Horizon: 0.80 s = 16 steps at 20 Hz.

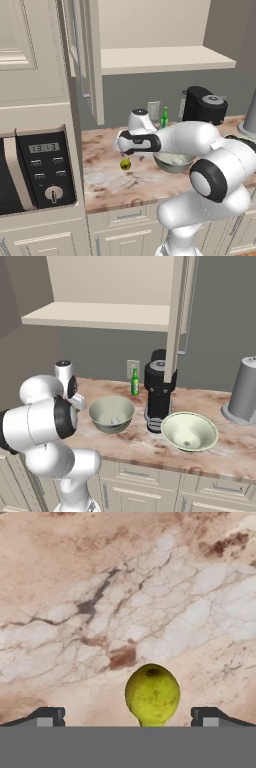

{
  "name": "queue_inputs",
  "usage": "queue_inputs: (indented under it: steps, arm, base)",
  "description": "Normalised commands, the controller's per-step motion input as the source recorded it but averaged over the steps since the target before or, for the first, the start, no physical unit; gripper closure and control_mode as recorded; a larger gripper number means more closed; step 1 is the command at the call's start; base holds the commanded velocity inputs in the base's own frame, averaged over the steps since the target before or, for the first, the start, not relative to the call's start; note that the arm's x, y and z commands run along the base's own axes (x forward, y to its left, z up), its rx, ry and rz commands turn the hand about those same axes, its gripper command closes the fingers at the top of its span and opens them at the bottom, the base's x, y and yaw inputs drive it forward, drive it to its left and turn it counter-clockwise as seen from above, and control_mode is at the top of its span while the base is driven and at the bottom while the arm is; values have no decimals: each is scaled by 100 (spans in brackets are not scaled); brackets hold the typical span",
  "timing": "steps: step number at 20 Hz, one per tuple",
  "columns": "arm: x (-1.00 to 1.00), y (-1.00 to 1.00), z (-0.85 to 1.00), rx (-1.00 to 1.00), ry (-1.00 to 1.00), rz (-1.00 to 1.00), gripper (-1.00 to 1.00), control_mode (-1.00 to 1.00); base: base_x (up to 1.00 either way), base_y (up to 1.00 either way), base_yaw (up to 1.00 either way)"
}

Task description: Pick both bowls and place them on the counter. Then place the pear in one bowl and place the marshmallow in the other bowl.

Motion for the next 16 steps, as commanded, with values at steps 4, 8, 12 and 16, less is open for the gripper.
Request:
queue_inputs:
  steps: [4, 8, 12, 16]
  arm:
    - [13, 0, -10, 0, 5, -2, -100, -100]
    - [0, 0, -11, 0, 2, 0, -100, -100]
    - [-10, 0, -9, 1, 0, 0, -100, -100]
    - [-13, 0, -12, 2, 0, 0, -100, -100]
  base:
    - [0, 0, 0]
    - [0, 0, 0]
    - [0, 0, 0]
    - [0, 0, 0]
